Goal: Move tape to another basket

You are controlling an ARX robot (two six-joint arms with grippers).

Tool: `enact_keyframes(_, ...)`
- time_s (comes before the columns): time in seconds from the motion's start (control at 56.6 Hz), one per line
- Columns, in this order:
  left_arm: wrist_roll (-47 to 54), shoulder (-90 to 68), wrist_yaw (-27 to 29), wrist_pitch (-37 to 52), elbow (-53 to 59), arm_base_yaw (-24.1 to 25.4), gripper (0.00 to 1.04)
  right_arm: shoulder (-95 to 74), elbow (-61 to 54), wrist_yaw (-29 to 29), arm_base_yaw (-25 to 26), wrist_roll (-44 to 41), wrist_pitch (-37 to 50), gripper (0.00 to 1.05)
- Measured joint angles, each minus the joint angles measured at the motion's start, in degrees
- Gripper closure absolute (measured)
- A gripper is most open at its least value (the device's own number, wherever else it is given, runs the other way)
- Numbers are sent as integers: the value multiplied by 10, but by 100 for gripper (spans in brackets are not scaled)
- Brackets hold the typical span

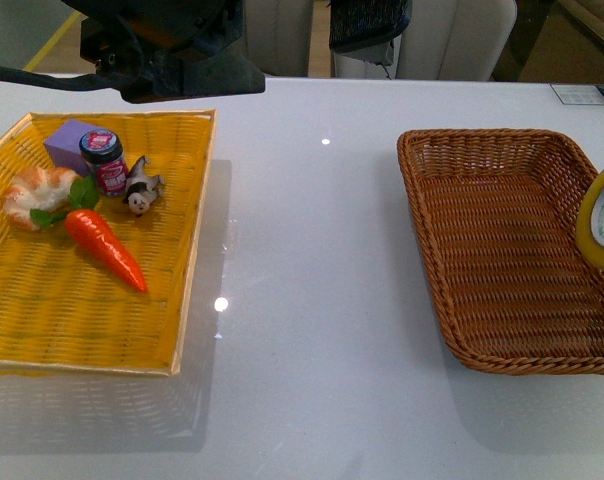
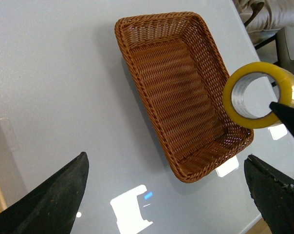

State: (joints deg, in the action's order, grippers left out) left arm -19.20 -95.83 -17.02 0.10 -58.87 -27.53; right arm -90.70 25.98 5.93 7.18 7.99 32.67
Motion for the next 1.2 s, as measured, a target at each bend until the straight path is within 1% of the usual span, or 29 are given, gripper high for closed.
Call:
enact_keyframes(0.141,0,0,0,0,0,0,9,-61,48,-9,-31,-150,-32,57)
enact_keyframes(0.194,0,0,0,0,0,0,9,-76,65,-15,-42,-185,-38,57)
enact_keyframes(0.283,0,0,0,0,0,0,9,-108,97,-45,-63,-249,-47,57)
enact_keyframes(0.477,0,0,0,0,0,0,9,-175,144,-105,-88,-360,-39,57)
enact_keyframes(0.53,0,0,0,0,0,0,9,-188,150,-113,-92,-376,-35,56)
enact_keyframes(0.565,0,0,0,0,0,0,9,-198,155,-118,-95,-387,-35,49)
enact_keyframes(0.689,0,0,0,0,0,0,9,-210,161,-130,-101,-403,-29,32)
enact_keyframes(0.777,0,0,0,0,0,0,9,-209,159,-138,-103,-406,-18,13)
enact_keyframes(0.812,0,0,0,0,0,0,9,-206,156,-139,-103,-406,-16,8)
enact_keyframes(0.936,0,0,0,0,0,0,9,-162,125,-133,-92,-374,-9,9)
enact_keyframes(1.06,0,0,0,0,0,0,9,-48,79,-97,-63,-294,-9,9)
enact_keyframes(1.201,0,0,0,0,0,0,9,92,37,-56,-33,-200,-45,9)
